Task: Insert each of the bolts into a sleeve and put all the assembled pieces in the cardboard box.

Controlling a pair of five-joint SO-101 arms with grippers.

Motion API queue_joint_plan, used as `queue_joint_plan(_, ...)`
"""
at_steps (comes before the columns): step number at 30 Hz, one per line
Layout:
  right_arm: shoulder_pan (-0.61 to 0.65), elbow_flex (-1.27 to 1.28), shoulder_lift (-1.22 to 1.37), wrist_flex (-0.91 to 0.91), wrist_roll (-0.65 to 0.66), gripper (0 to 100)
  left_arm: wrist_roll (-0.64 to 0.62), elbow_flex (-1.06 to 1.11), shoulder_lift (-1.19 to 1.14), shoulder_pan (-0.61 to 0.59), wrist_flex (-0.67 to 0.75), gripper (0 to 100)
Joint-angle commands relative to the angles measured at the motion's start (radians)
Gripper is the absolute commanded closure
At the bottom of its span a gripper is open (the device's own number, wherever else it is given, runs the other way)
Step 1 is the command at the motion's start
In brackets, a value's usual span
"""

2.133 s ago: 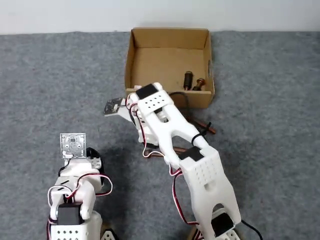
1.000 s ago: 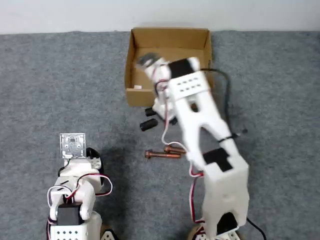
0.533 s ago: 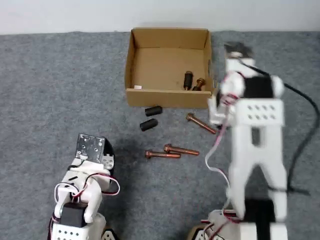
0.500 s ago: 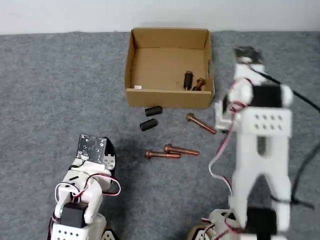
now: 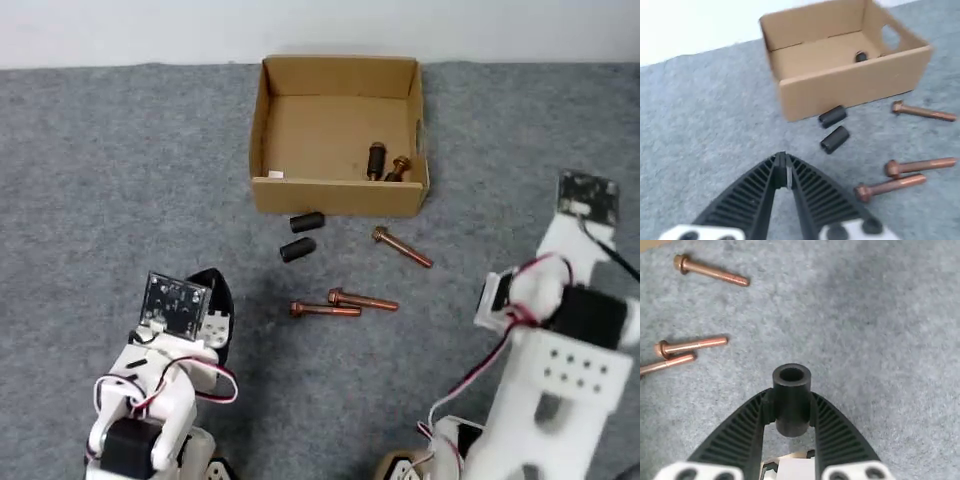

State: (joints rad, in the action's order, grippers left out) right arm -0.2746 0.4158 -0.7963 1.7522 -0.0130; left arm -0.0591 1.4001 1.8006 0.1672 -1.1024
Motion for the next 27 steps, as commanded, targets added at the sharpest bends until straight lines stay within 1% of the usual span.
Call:
queue_joint_plan(1, -0.030, 0.060, -0.113, -0.013, -0.009, 99.1, -0.075, -0.133, -0.094, 0.026, -0.035, 99)
queue_joint_plan(5, -0.030, 0.167, -0.248, -0.041, -0.009, 99.1, -0.178, -0.302, -0.342, 0.035, -0.037, 99)
queue_joint_plan(11, -0.030, 0.293, -0.461, -0.059, -0.005, 99.1, -0.373, -0.581, -0.729, 0.173, -0.034, 99)
queue_joint_plan(14, -0.030, 0.325, -0.539, -0.084, -0.003, 99.1, -0.431, -0.688, -0.882, 0.229, -0.034, 99)
queue_joint_plan(19, -0.031, 0.394, -0.596, -0.094, -0.005, 99.1, -0.488, -0.796, -1.089, 0.307, -0.034, 99)
queue_joint_plan(24, -0.113, 0.396, -0.607, -0.094, -0.003, 99.1, -0.612, -0.931, -1.287, 0.374, -0.032, 99)
queue_joint_plan(27, -0.166, 0.396, -0.607, -0.094, -0.003, 99.1, -0.677, -1.024, -1.433, 0.387, -0.035, 99)
